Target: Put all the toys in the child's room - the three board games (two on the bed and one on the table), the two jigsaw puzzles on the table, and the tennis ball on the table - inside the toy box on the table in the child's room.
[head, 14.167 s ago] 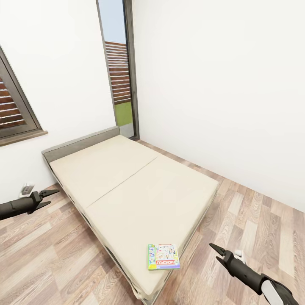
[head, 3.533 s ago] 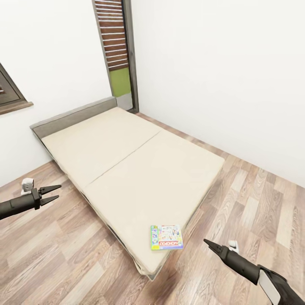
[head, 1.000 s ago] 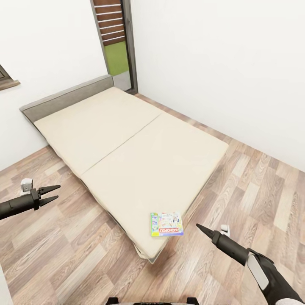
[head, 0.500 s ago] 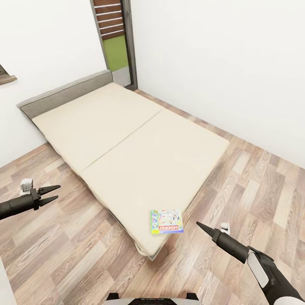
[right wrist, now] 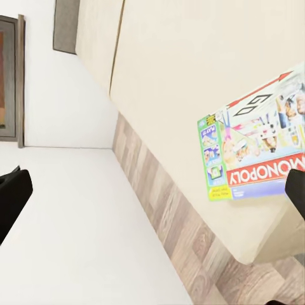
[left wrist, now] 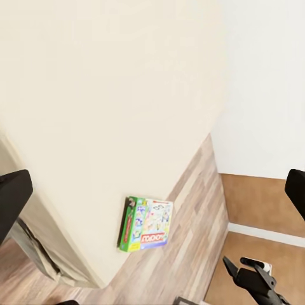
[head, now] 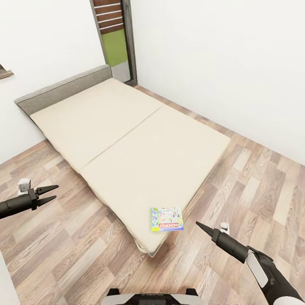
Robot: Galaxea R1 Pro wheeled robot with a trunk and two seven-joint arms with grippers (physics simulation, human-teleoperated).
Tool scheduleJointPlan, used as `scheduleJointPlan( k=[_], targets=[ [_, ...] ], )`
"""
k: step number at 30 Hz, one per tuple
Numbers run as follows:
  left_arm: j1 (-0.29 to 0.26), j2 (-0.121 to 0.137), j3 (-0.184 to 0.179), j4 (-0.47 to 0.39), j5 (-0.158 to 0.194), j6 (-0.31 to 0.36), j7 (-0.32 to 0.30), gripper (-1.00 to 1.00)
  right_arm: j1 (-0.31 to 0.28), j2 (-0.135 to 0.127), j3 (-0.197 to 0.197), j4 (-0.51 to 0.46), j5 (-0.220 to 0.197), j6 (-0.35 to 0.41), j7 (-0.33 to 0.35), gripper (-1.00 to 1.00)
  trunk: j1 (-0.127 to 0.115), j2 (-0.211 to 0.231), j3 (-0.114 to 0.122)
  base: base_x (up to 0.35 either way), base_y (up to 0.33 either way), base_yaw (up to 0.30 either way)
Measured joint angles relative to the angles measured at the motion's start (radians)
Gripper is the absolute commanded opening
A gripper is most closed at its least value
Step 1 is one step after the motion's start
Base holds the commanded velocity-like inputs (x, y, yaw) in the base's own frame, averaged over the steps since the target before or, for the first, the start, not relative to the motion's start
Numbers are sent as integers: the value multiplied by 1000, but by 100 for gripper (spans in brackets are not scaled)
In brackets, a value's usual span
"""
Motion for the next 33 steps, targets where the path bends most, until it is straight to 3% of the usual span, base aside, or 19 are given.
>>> scheduleJointPlan(
  k=[7,17,33],
  targets=[
    [1,2,0,0,1,0,-9,100,0,0,0,0,0,0,0,100,0,0,-12,0,0,0],
    [3,2,0,1,-3,-1,-73,100,0,0,-1,0,0,-3,0,100,0,0,-28,0,0,0],
    [3,2,0,1,-5,-3,-79,100,0,0,-1,0,0,-5,1,100,0,0,-54,0,0,0]
  ],
)
